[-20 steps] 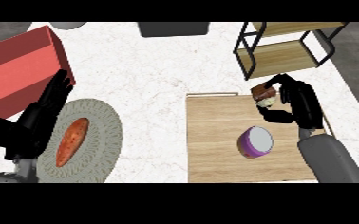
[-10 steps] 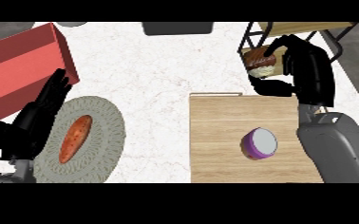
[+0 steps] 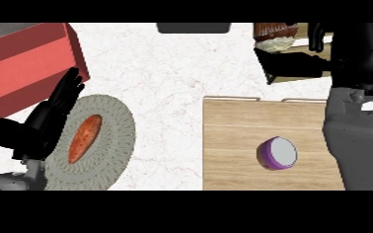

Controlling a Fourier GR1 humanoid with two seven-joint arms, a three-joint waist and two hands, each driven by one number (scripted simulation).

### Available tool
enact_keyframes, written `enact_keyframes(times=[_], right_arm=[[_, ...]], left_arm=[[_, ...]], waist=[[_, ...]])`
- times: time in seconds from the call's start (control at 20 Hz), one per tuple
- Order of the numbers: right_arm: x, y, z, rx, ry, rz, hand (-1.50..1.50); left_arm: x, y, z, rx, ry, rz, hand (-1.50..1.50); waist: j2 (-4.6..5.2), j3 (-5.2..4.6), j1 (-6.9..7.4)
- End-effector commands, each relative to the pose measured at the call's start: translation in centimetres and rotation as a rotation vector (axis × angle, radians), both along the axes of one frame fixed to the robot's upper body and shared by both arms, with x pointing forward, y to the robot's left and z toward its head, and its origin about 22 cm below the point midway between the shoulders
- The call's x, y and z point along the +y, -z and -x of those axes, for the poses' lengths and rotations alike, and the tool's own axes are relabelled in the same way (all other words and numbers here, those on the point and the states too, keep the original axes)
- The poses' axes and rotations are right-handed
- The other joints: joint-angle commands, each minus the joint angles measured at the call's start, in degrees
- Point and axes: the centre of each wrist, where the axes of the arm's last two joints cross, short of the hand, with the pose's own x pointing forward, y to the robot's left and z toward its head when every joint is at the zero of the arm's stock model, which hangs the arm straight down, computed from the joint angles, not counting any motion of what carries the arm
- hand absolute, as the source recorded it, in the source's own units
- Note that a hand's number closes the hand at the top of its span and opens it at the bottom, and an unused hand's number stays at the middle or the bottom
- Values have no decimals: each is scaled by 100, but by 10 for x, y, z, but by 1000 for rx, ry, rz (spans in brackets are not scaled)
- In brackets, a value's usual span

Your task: Pick the cupcake from the tray and place it in the tiered shelf

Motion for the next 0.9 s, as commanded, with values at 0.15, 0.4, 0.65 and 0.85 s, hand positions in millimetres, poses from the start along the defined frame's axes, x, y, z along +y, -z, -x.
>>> enact_keyframes(times=[0.15, 0.4, 0.65, 0.85], right_arm=[[3, -33, -10, -93, -160, -532, 150], [-42, -25, -34, -33, 73, 152, 150], [-61, -29, -48, -29, 214, 516, 150], [-63, -49, -77, -71, 229, 601, 150]], left_arm=[[-6, -11, -6, -8, 29, 11, 0], [-1, -5, -2, -10, 1, -3, 0], [-7, 2, 7, -4, 33, 5, 0], [-8, -8, 3, -24, 54, 6, 0]], waist=[[46, 14, 118], [46, -125, -111], [54, -15, 174], [65, 1, 241]])
